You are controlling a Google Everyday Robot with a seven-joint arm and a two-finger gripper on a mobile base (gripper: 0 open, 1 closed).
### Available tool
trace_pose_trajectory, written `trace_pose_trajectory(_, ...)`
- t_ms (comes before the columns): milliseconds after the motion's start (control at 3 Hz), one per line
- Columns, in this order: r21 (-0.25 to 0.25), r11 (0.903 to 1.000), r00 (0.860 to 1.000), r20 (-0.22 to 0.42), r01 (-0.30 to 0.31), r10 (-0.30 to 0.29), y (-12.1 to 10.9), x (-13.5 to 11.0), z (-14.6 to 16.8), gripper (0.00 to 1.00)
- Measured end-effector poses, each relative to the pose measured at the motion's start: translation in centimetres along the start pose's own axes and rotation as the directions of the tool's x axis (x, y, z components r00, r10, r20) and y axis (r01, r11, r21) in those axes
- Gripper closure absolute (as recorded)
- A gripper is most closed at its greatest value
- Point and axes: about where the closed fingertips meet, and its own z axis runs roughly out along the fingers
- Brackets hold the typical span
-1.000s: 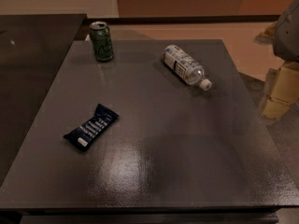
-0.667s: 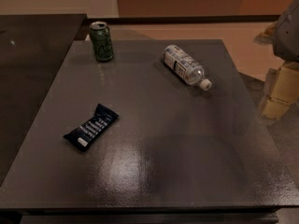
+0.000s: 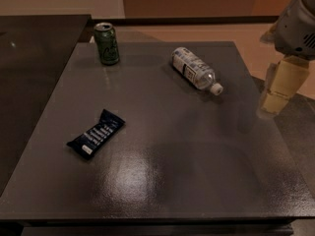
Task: Place blue plastic bottle upright
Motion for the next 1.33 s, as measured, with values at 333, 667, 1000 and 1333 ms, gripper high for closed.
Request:
trace_pose_trajectory(333,0.006,0.9974,0.997,-0.019,-0.072,0.072,-3.2,-0.9,2.3,0.00)
trace_pose_trajectory(667,0.028,0.9834,0.982,-0.063,-0.179,0.181,-6.8,-2.2,4.4,0.00)
trace_pose_trajectory(1000,0.033,0.9578,0.953,-0.094,-0.285,0.287,-9.2,-3.7,6.7,0.00)
trace_pose_trajectory(1333,0.028,0.9215,0.913,-0.128,-0.387,0.388,-10.6,-4.9,8.8,0.00)
